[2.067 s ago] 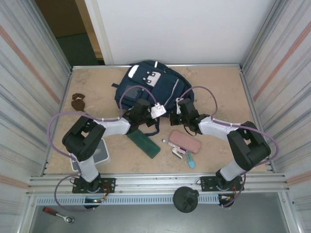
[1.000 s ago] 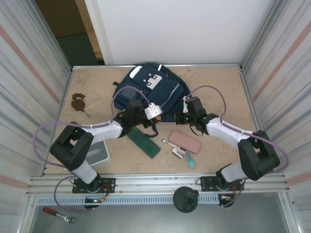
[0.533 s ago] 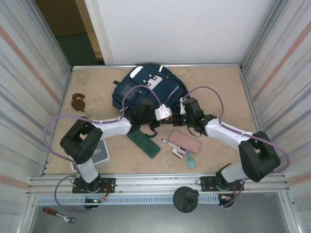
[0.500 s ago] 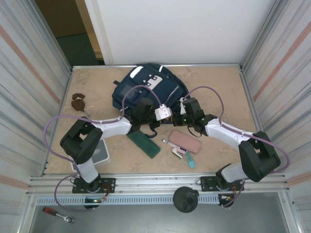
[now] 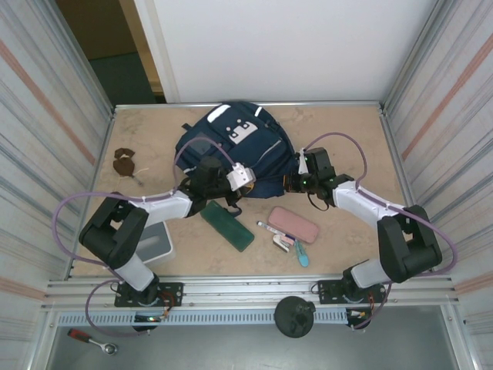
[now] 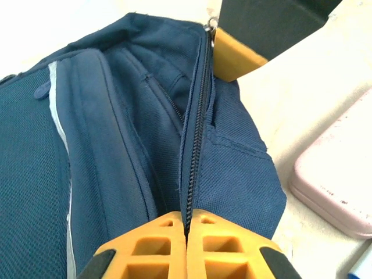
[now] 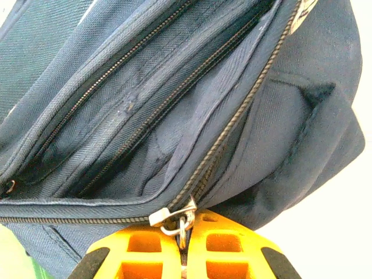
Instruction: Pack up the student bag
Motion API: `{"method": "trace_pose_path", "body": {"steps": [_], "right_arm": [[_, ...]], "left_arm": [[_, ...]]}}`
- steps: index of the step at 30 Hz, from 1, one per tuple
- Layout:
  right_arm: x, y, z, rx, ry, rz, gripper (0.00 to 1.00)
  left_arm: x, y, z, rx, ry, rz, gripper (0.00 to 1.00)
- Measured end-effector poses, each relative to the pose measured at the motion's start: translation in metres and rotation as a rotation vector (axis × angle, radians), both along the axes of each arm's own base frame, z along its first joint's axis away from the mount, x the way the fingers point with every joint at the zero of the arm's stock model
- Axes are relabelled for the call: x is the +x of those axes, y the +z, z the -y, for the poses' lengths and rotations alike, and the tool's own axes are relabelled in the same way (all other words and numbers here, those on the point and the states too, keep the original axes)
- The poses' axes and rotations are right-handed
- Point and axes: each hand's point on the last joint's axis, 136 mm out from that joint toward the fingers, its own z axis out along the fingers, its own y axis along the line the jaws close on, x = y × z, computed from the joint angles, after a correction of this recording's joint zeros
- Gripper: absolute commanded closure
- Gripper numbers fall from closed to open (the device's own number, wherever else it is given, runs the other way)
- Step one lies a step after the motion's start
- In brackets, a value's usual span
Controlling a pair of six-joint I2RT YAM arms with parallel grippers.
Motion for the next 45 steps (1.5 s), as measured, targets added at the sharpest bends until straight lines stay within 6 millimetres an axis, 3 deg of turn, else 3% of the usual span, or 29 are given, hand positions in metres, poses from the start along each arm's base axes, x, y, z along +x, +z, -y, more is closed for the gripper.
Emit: {"method": "trace_pose_path", "body": {"steps": [2,9,13,19,25,31,35,41,45], "right_arm": [[0.001,0.001,-0.002,0.006,0.006,0.001,1.00],[0.000,0.000,-0.002,-0.008,-0.009,-0.003,1.00],[-0.003,0.002,-0.009,0.000,-0.004,-0.008,1.00],[-0.010,0.010,-0.025,0.033,0.023,-0.007,1.00],[-0.013,0.026,-0.031,0.085,0.031,0.013,1.00],[-0.016,0.024,-0.032,0.092,0.033,0.003,1.00],[-0.016,0.021,-0.028,0.072,0.036,0.006,1.00],[-0.007,0.016,-0.014,0.110,0.037,-0.019,1.00],[-0.011,0.014,-0.028,0.165,0.118,-0.040,1.00]], "left_arm": [[0.003,0.000,-0.006,-0.006,0.021,-0.010,0.97],[0.010,0.003,-0.018,-0.007,0.082,-0.030,0.59],[0.006,0.014,-0.006,-0.005,0.059,-0.026,0.52],[-0.008,0.031,0.033,-0.006,-0.037,-0.017,0.51],[-0.007,0.018,0.055,0.018,-0.079,-0.059,0.56],[-0.009,0.001,0.057,0.049,-0.094,-0.105,0.87],[-0.008,0.003,0.056,0.047,-0.095,-0.098,1.00],[-0.005,0.010,0.031,-0.004,-0.090,-0.105,1.00],[-0.005,0.012,0.012,-0.052,-0.082,-0.120,1.00]]}}
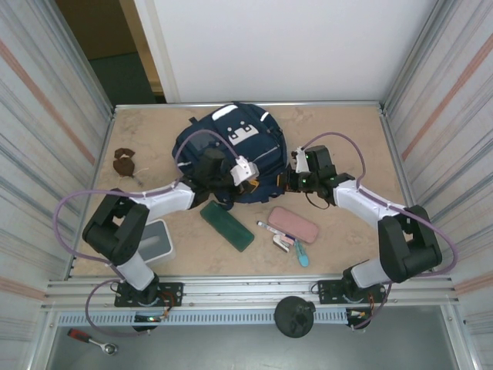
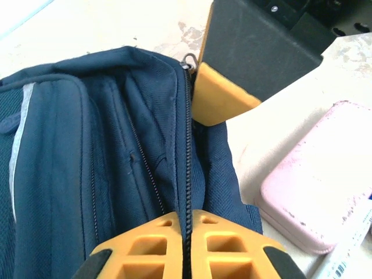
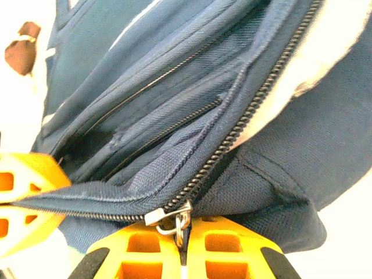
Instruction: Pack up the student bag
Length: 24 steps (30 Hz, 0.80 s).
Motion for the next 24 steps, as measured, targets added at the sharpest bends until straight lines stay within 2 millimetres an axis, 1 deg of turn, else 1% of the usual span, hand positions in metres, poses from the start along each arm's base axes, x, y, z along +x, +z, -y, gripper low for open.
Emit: {"method": "trace_pose_path", "body": {"steps": [3,6,9,12,14,16,18,21,24], "right_arm": [[-0.002,0.003,-0.010,0.034,0.039,0.004,1.00],[0.007,0.002,-0.002,0.002,-0.007,0.024,1.00],[0.010,0.004,-0.003,-0.012,-0.017,0.041,1.00],[0.011,0.003,-0.003,-0.027,-0.023,0.047,1.00],[0.010,0.002,-0.003,-0.041,-0.030,0.049,1.00],[0.010,-0.001,0.001,-0.062,-0.045,0.043,1.00],[0.011,-0.002,0.004,-0.075,-0.058,0.044,1.00],[0.011,-0.003,0.004,-0.083,-0.062,0.046,1.00],[0.010,-0.003,0.001,-0.092,-0.059,0.051,1.00]], "left_arm": [[0.003,-0.003,-0.013,-0.015,0.020,-0.009,0.97],[0.008,-0.011,-0.028,0.001,0.059,-0.039,0.95],[0.011,-0.013,-0.034,0.006,0.076,-0.052,0.93],[0.011,-0.014,-0.034,0.009,0.076,-0.057,0.87],[0.010,-0.016,-0.035,0.018,0.081,-0.064,0.80],[0.011,-0.018,-0.036,0.034,0.090,-0.061,0.68],[0.011,-0.019,-0.034,0.048,0.095,-0.055,0.61],[0.009,-0.016,-0.027,0.069,0.090,-0.033,0.55],[0.006,-0.009,-0.014,0.087,0.072,-0.003,0.53]]}}
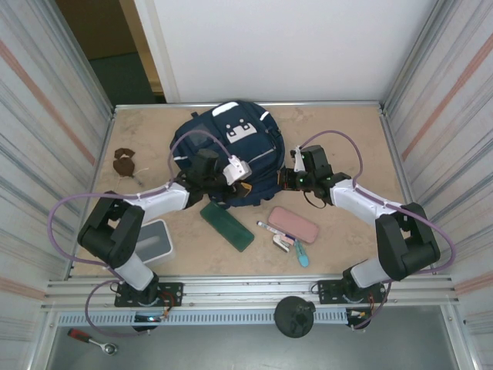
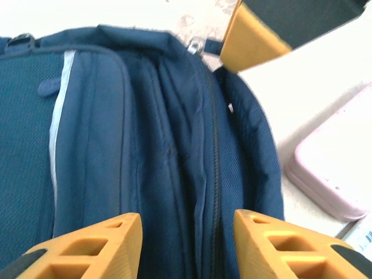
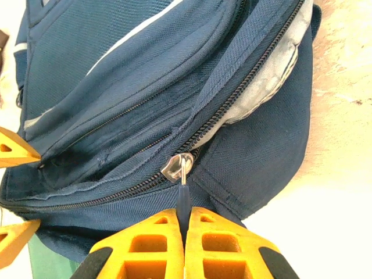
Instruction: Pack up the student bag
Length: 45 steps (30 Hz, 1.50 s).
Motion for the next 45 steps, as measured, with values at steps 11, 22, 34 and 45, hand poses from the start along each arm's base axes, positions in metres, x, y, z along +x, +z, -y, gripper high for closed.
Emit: {"method": "trace_pose_path", "body": {"steps": [11,22,34,45], "right_arm": [[-0.007,0.007,-0.012,0.008,0.010,0.011,1.00],[-0.009,0.004,0.001,-0.061,-0.019,0.015,1.00],[0.006,-0.002,0.021,-0.095,-0.041,0.015,1.00],[0.005,0.004,0.002,-0.033,0.007,0.015,1.00]], "left_arm": [[0.003,0.010,0.050,0.069,-0.075,0.079,0.56],[0.004,-0.010,0.046,0.119,-0.079,0.048,1.00],[-0.006,0.005,0.016,0.043,-0.082,0.054,1.00],[0.003,0.007,-0.022,0.025,0.008,0.079,0.92]]}}
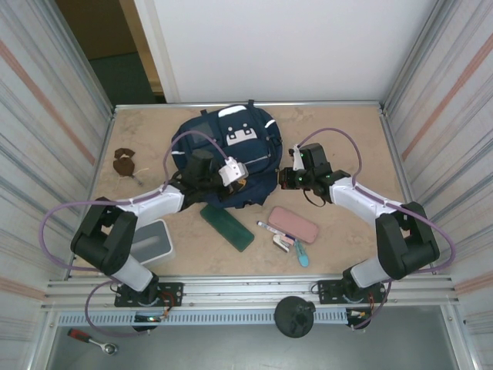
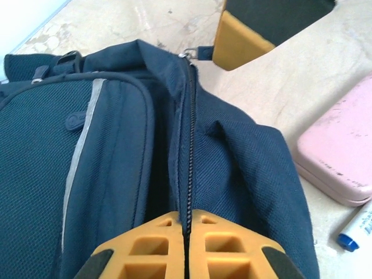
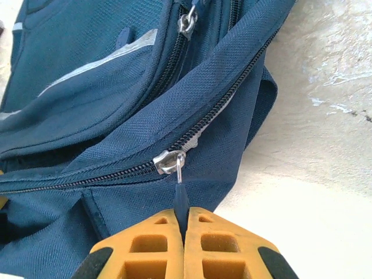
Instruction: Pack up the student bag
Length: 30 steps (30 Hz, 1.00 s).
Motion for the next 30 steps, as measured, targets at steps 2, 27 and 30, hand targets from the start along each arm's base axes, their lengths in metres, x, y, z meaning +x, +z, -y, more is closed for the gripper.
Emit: {"method": "trace_pose_path", "body": {"steps": [2,27,30], "right_arm": [[-0.001,0.000,-0.004,0.000,-0.002,0.002,1.00],[-0.004,-0.002,-0.007,-0.014,-0.044,-0.004,1.00],[-0.005,-0.006,-0.004,-0.026,-0.052,-0.007,1.00]], "left_arm": [[0.002,-0.003,-0.003,0.021,0.017,-0.017,0.85],[0.006,-0.016,0.065,0.148,-0.057,-0.022,0.64],[0.007,-0.019,0.066,0.157,-0.059,-0.025,0.80]]}}
